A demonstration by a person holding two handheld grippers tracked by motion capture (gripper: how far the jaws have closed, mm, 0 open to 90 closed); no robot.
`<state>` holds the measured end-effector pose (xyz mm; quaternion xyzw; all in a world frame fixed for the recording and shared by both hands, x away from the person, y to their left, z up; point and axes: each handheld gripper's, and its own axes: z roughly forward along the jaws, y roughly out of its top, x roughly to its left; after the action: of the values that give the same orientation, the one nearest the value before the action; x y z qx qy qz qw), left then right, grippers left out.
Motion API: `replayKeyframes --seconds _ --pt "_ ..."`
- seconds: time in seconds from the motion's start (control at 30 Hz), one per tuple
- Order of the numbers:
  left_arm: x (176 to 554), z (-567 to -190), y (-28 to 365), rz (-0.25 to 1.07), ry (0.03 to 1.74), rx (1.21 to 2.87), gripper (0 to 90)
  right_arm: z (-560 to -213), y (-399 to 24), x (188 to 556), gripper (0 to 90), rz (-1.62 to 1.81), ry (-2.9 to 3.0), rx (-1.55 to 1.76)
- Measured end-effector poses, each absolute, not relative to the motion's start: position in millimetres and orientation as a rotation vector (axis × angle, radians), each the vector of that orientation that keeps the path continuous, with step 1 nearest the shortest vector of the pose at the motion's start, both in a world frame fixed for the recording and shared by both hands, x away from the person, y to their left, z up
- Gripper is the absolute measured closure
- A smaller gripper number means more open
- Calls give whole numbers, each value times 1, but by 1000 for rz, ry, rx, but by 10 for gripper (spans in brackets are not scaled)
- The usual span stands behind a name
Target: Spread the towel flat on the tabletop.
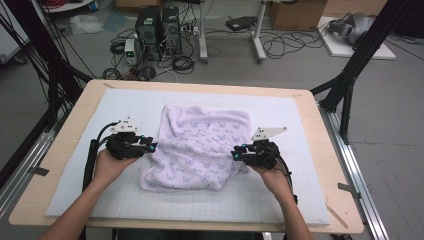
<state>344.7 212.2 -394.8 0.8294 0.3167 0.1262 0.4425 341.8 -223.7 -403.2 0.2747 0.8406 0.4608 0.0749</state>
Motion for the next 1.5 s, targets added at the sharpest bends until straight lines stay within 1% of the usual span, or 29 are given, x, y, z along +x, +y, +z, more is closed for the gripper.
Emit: replayKeyframes --seconds 0.1,0.17,0.2,0.27,0.4,0.47,0.53,0.57,0.6,0.63,0.67,0.73,0.83,0.97,1.1,1.2,1.27,1.33,1.37,1.5 --pt "330 -393 211 304 739 2054 617 -396 -222 325 673 1398 2523 761" --pt "320 -394 209 310 719 2062 576 -397 -219 314 644 1406 2545 733" --pt "315 -396 208 309 708 2068 552 -400 -217 309 615 1418 2557 721" --pt "308 -401 208 297 697 2086 540 -407 -213 301 549 1404 2590 710" --pt "301 -417 204 239 684 2138 528 -427 -208 295 541 1309 2650 718" --pt "301 -424 200 207 665 2170 531 -435 -205 298 557 1306 2661 754" --pt "302 -433 194 158 639 2210 589 -440 -200 302 600 1270 2683 753" --pt "303 -437 191 143 631 2231 634 -443 -195 304 645 1225 2699 741" --pt "302 -440 189 170 614 2233 690 -444 -193 305 692 1217 2698 730" --pt "302 -440 189 165 612 2230 771 -445 -192 307 783 1233 2693 718" --pt "303 -440 188 151 625 2229 828 -445 -191 308 837 1240 2704 721" --pt "303 -437 189 162 633 2233 849 -445 -192 309 871 1250 2716 710" --pt "300 -429 195 197 630 2211 855 -437 -197 305 878 1246 2705 696" --pt "302 -418 206 210 657 2169 857 -419 -213 299 878 1327 2637 698" --pt "317 -405 211 237 710 2097 858 -400 -224 307 878 1355 2569 723" --pt "338 -395 211 267 756 2056 858 -390 -228 323 878 1323 2539 736" --pt "354 -395 209 275 805 2042 858 -391 -229 343 878 1291 2552 792" --pt "373 -401 207 275 870 2035 858 -395 -230 359 878 1280 2559 847" --pt "378 -404 205 280 888 2033 858 -399 -229 370 879 1282 2561 882" --pt "397 -423 196 285 938 2071 857 -412 -226 393 879 1273 2558 962"
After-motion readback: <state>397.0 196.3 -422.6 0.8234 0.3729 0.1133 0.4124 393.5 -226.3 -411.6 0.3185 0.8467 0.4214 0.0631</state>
